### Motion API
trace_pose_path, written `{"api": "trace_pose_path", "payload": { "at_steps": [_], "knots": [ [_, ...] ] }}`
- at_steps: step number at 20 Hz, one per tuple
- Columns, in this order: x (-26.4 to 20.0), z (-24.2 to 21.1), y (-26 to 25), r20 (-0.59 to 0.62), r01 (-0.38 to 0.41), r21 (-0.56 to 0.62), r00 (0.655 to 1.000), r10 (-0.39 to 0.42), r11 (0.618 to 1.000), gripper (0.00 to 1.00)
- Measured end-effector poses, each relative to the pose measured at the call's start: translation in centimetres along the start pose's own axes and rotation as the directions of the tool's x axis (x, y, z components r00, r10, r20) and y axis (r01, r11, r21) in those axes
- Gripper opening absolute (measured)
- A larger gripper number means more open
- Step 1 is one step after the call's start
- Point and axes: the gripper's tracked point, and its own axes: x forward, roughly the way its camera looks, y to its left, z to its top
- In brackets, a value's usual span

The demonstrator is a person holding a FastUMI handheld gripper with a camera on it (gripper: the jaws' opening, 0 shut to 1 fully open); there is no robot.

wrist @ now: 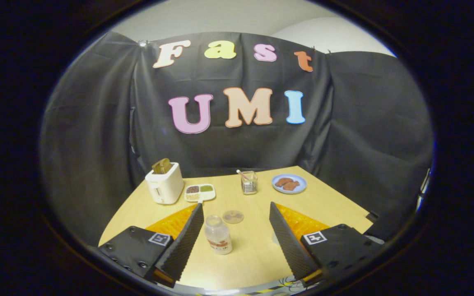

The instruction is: Take the bottle from table, then pour the juice into the cup, finally place the bottle on the coaster

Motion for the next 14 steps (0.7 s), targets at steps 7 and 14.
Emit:
{"api": "trace_pose_path", "payload": {
  "at_steps": [7, 14],
  "knots": [
    [1.5, -6.9, -0.9, -0.075, 0.094, -0.018, 0.993, -0.095, 0.995, 1.00],
    [4.1, -12.1, 0.7, -0.123, 0.111, 0.036, 0.987, -0.106, 0.993, 1.00]
  ]
}}
